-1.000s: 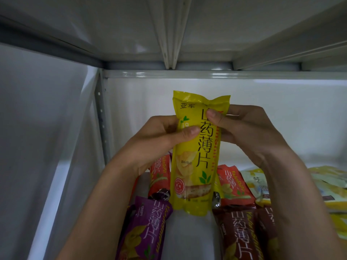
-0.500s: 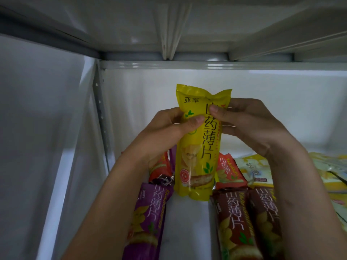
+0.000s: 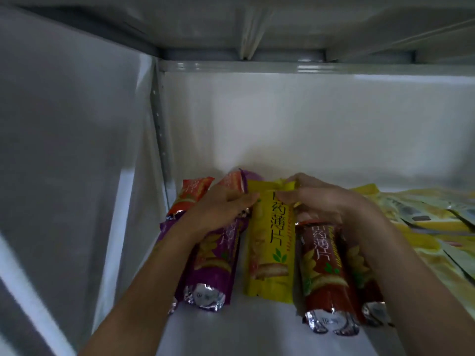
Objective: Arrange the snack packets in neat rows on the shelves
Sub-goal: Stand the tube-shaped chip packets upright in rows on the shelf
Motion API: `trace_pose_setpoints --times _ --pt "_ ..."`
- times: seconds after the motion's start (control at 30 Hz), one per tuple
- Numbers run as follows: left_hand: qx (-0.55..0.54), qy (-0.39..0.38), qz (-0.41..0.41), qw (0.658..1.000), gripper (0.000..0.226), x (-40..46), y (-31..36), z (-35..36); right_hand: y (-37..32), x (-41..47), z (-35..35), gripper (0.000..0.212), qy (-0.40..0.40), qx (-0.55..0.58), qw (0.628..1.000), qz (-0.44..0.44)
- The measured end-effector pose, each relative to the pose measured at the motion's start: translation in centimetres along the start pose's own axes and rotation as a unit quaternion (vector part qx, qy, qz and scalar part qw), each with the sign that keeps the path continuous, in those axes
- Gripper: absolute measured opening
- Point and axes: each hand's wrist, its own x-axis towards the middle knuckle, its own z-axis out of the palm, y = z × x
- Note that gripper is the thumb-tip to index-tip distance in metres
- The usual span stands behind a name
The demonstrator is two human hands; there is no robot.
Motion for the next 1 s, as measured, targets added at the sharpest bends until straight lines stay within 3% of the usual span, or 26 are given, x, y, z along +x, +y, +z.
trace_pose_setpoints --times 0.07,0.2,0.27,0.4,0.53,0.7,0.87,1.0 --pt "0.053 0.025 -0.007 0.998 0.029 -0.1 -1.0 -1.6 0.2 -0.1 0.3 0.008 -0.024 -0.039 0.999 0.02" --pt "0.132 0.053 -0.015 0.99 0.061 -0.8 -3.0 -3.6 0.1 -0.2 1.1 0.021 -0.04 -0.123 0.99 0.06" --pt "0.162 0.073 -0.013 0.984 0.051 -1.1 -3.8 -4.0 -0.1 -0.5 1.4 0.027 -0.017 -0.212 0.976 0.051" --pt "0.207 0.104 0.002 0.973 0.025 -1.3 -5.0 -4.0 0.3 -0.5 1.2 0.072 0.049 -0.369 0.927 0.043" --pt "0.254 0.112 0.006 0.961 0.026 -1.2 -6.4 -3.7 0.0 -0.5 2.4 0.048 0.078 -0.404 0.911 -0.023" --pt "0.329 0.119 0.012 0.937 0.042 -1.2 -6.9 -3.3 -0.9 -0.1 7.1 0.048 -0.013 -0.391 0.911 -0.133" --pt "0.366 0.103 -0.006 0.925 0.053 -1.3 -7.4 -3.5 -0.7 1.9 10.1 0.055 -0.066 -0.487 0.864 -0.107" --pt "0.376 0.07 -0.013 0.924 0.057 -1.2 -8.1 -3.7 -0.2 2.9 10.9 0.056 -0.039 -0.493 0.866 -0.074"
